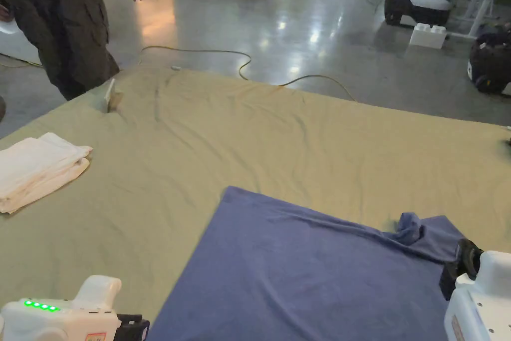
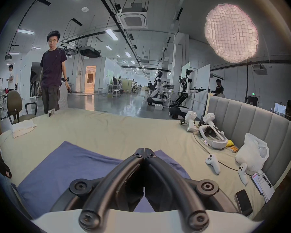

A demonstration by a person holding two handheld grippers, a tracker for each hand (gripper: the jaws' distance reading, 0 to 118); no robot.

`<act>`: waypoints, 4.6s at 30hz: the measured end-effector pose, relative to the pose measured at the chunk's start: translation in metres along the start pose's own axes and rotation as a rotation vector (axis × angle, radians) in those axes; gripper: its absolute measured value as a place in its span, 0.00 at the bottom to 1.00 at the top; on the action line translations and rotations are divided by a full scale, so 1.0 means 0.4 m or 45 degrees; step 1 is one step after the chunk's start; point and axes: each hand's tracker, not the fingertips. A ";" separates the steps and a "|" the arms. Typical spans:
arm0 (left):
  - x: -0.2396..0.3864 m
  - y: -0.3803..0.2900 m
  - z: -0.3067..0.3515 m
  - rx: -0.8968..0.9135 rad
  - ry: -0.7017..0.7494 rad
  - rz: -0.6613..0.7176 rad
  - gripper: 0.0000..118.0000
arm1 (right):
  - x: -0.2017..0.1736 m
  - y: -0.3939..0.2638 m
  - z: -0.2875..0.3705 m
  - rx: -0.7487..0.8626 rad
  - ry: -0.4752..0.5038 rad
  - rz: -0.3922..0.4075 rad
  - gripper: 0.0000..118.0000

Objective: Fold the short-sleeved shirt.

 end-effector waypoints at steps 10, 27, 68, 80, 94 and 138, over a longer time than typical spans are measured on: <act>0.038 -0.037 -0.125 -0.328 0.129 -0.010 0.52 | 0.010 -0.043 0.010 -0.089 0.008 0.054 0.00; 0.098 -0.039 -0.098 -0.269 0.113 -0.138 0.07 | 0.197 -0.094 0.120 -0.445 -0.084 0.031 0.32; 0.122 0.250 -0.030 0.107 0.008 -0.027 0.07 | 0.341 -0.077 0.016 -0.842 0.017 -0.041 0.07; 0.195 0.446 -0.239 0.097 0.053 -0.103 0.07 | 0.324 -0.160 -0.257 -0.954 -0.062 -0.076 0.07; 0.204 0.457 -0.237 0.270 0.016 -0.106 0.34 | 0.306 -0.101 -0.250 -0.673 -0.138 -0.077 0.53; 0.134 0.304 -0.287 -0.115 0.143 -0.066 0.59 | 0.087 -0.003 -0.026 0.026 -0.147 -0.019 0.00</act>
